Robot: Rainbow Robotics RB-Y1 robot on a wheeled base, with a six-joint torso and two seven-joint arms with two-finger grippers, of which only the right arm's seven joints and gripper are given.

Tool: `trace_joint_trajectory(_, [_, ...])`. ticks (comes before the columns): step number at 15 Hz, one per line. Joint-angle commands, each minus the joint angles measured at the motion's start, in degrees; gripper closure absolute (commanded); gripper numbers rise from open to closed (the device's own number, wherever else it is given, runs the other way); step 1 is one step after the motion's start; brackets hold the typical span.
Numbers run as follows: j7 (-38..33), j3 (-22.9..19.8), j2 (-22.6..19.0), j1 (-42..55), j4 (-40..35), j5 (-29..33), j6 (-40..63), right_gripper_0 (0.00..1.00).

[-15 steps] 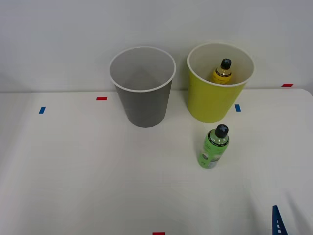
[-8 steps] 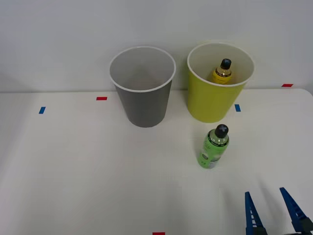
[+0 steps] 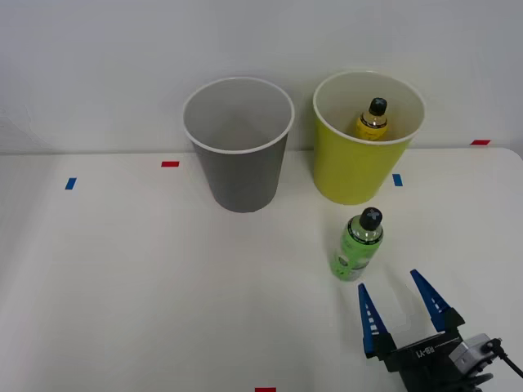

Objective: Put cans in the gray bin, plastic bottles in the light green bin

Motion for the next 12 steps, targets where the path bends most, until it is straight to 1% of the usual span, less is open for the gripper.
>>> trace_joint_trajectory(1, [1.83, 1.98, 0.01, -3.87, 0.02, -1.82, 3.55, 0.0])
trace_joint_trajectory(8, [4.02, 3.3, 0.27, -11.95, 0.02, -4.37, 12.25, 0.0])
trace_joint_trajectory(12, [5.08, 3.83, -0.17, -13.27, 0.02, -6.57, 12.6, 0.0])
